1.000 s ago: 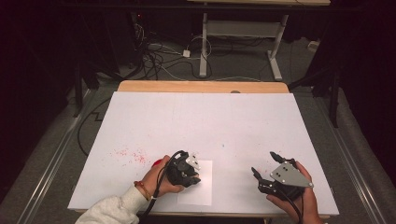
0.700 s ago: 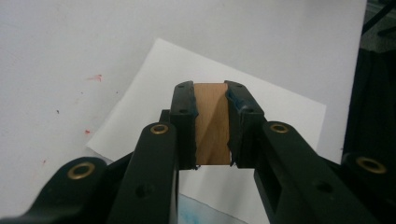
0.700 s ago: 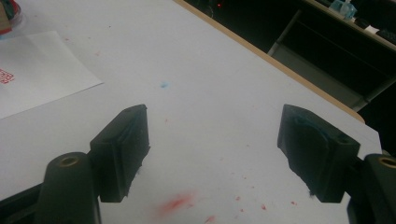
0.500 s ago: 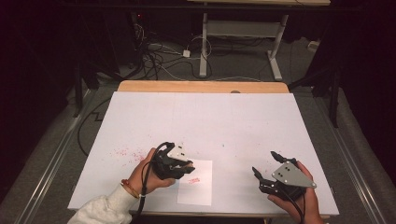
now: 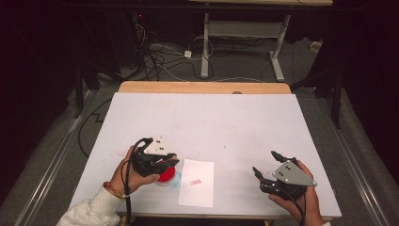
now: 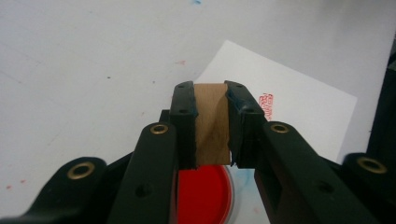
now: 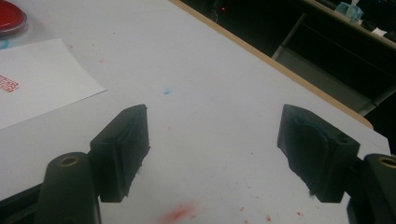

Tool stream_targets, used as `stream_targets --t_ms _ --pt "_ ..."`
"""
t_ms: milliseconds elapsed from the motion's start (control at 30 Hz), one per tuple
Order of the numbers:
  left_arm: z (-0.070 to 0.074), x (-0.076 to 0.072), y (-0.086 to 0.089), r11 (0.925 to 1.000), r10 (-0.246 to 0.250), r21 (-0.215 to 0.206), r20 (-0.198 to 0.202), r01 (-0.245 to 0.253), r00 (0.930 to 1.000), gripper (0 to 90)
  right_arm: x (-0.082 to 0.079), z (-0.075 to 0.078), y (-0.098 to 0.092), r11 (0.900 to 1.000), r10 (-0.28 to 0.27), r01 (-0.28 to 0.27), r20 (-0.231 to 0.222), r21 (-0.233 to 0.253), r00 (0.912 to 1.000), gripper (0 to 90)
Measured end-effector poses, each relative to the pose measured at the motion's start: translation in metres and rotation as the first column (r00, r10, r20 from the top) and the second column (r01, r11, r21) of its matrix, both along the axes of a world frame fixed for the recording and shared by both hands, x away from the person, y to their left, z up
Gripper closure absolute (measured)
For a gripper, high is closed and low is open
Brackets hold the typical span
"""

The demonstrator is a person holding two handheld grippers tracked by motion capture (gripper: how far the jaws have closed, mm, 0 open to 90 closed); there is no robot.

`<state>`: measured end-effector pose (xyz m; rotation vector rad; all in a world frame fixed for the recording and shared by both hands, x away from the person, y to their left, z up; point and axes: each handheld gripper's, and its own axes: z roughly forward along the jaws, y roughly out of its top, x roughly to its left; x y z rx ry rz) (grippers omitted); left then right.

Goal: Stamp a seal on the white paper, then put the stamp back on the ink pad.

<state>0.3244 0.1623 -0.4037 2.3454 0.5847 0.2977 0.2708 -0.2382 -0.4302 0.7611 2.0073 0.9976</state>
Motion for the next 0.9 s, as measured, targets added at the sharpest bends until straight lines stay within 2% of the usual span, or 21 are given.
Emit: stream_targets --t_ms 533,700,900 --pt "-0.007 -0.004 0.030 0.9976 0.069 0.003 0.000 -0.069 0.9976 73.2 0.000 -0.001 0.002 1.000 0.005 -0.005 -0.006 -0.008 1.0000 25.3" --pt "-0.011 -0.006 0.035 0.9965 0.084 0.004 -0.003 -0.084 0.9965 73.2 0.000 -0.001 0.002 1.000 0.006 -0.006 -0.005 -0.006 1.0000 25.4" --pt "-0.017 -0.006 0.037 0.9956 0.090 0.027 -0.017 -0.089 0.9958 73.1 0.001 -0.001 0.003 1.000 0.009 -0.009 -0.006 -0.007 0.9999 25.5"
